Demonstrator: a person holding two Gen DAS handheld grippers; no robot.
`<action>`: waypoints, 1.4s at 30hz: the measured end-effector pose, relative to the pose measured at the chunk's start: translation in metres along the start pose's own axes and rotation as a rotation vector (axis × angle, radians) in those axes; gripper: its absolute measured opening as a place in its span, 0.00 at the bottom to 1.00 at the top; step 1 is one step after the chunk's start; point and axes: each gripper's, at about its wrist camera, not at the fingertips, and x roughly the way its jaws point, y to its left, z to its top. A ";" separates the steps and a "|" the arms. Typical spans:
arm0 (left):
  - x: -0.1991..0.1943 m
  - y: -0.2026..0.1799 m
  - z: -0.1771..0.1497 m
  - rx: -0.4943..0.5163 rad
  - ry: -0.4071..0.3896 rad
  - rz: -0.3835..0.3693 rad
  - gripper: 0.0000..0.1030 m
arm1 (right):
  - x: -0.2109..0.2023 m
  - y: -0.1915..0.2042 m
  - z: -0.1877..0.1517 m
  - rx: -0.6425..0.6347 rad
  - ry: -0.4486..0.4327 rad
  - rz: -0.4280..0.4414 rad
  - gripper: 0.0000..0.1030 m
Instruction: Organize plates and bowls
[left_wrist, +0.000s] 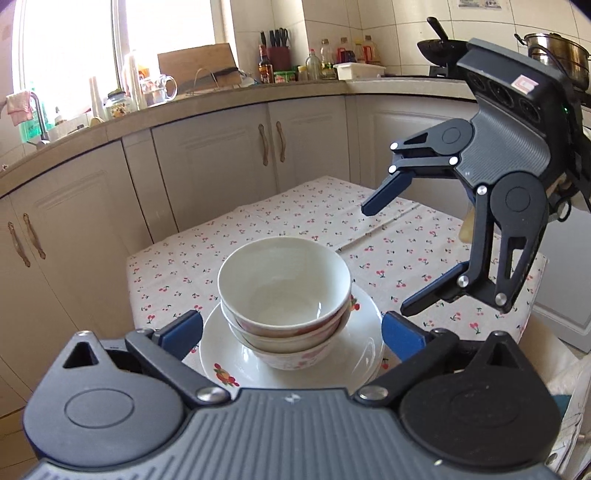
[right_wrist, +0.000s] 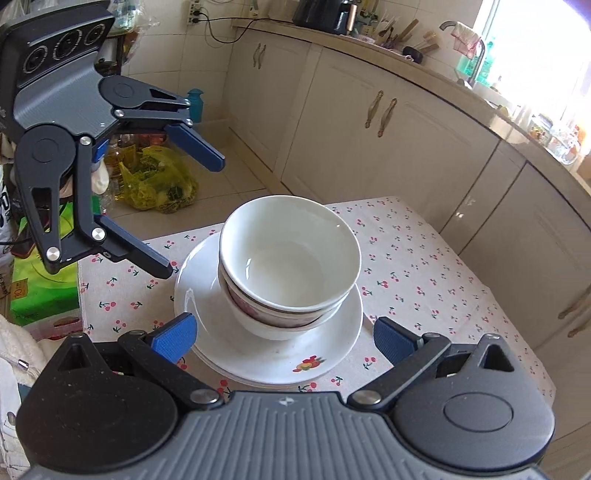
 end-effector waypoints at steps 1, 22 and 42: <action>-0.003 -0.005 0.001 -0.004 -0.010 0.021 0.99 | -0.004 0.002 0.000 0.010 -0.004 -0.024 1.00; -0.039 -0.085 -0.022 -0.367 -0.067 0.338 0.99 | -0.045 0.059 -0.066 0.621 0.009 -0.468 1.00; -0.064 -0.101 -0.005 -0.405 -0.059 0.380 0.99 | -0.090 0.084 -0.059 0.644 -0.087 -0.556 1.00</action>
